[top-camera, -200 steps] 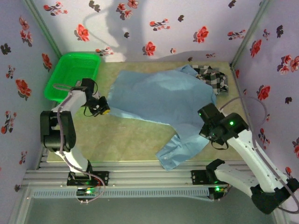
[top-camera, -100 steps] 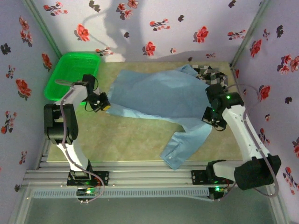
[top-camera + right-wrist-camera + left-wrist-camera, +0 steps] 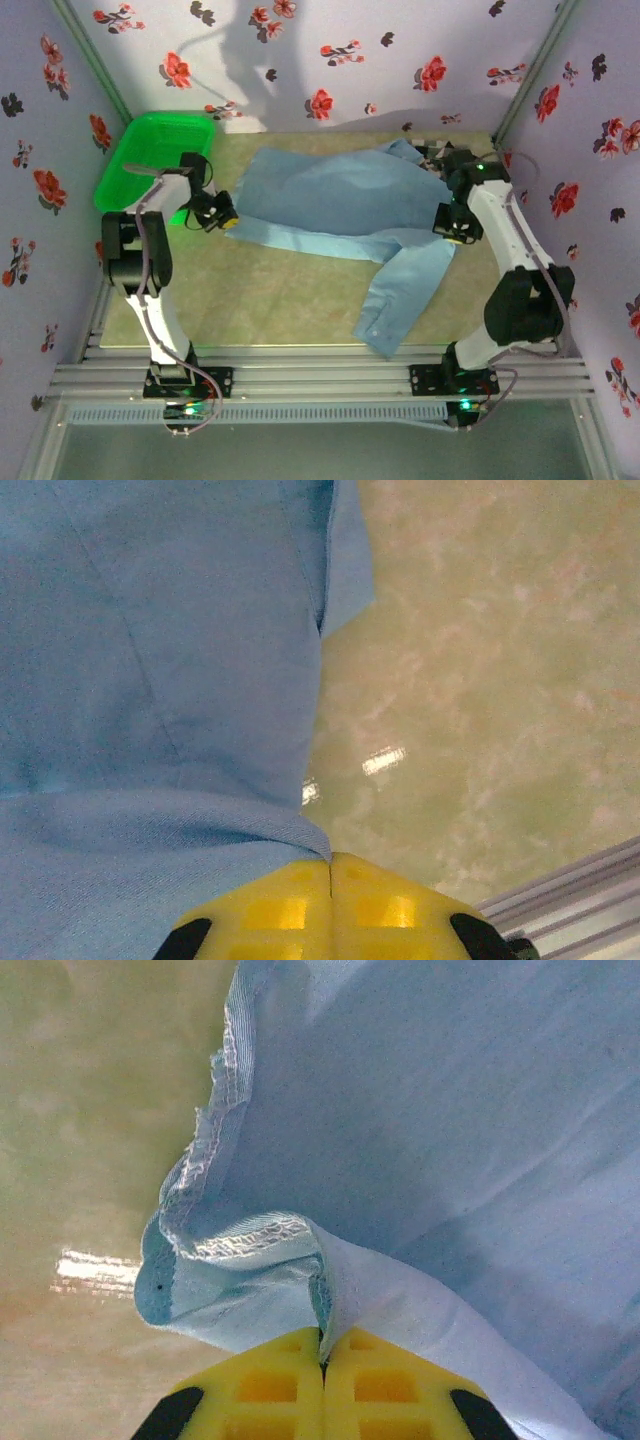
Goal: Fold and stack the long sleeve shirts
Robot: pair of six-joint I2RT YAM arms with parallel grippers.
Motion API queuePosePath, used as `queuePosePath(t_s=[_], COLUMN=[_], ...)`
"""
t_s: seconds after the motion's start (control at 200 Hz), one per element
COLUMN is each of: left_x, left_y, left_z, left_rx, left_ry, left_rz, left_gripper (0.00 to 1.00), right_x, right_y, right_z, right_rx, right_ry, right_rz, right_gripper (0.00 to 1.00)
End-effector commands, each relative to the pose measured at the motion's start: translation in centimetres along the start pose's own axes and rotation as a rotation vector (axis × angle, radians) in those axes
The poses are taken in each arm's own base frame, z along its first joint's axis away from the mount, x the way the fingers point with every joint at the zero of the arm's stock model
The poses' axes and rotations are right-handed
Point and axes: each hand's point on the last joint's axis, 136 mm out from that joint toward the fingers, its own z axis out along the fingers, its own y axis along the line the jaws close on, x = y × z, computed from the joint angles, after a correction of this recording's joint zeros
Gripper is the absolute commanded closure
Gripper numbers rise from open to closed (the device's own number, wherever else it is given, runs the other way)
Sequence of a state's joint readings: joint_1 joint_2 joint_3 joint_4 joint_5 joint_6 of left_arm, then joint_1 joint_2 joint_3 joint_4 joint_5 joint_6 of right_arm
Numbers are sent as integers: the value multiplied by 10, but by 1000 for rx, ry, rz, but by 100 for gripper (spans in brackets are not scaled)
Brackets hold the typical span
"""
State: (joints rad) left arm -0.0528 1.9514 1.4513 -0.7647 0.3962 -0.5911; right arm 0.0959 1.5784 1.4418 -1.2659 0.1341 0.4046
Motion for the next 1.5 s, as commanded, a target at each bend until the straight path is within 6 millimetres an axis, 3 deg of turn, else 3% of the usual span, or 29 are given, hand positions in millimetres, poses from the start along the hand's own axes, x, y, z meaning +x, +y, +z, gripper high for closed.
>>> queuePosePath(t_s=[0.0,0.255,0.305,0.435,0.48,0.55,0.675,0.8,0.87,1.015,1.125,1.285,1.495], left_x=[-10,-25,-30,-41,-42,-40,-13,29,51,83,93,105,109], left_y=[5,3,-1,-21,-32,-50,-79,-78,-64,-33,-49,-94,-108], left_z=[2,15,15,2,-8,-27,-63,-85,-89,-60,-38,-17,-25], left_rx=[-26,-35,-24,26,55,98,158,171,151,113,179,277,348], left_ry=[-1,-4,-18,-77,-99,-130,-173,-180,-162,-57,-17,4,-53], left_rz=[-10,-47,-55,-60,-58,-42,30,92,117,108,135,235,255], left_gripper=[100,100,95,72,58,44,25,13,9,9,9,9,3], right_x=[-19,-56,-64,-88,-98,-111,-111,-58,-13,98,159,205,221], right_y=[-3,8,11,27,35,51,46,20,29,61,90,109,113], right_z=[6,34,40,46,42,28,-15,-49,-54,-17,18,52,94], right_rx=[48,113,116,80,44,-47,-112,-80,-165,-221,-209,-89,25], right_ry=[-14,0,0,-32,-57,-120,-259,-326,-301,-106,-21,12,29], right_rz=[-57,-109,-112,-100,-88,-60,47,103,76,-64,-155,-222,-168], right_gripper=[100,99,98,92,81,52,29,17,14,14,16,16,21])
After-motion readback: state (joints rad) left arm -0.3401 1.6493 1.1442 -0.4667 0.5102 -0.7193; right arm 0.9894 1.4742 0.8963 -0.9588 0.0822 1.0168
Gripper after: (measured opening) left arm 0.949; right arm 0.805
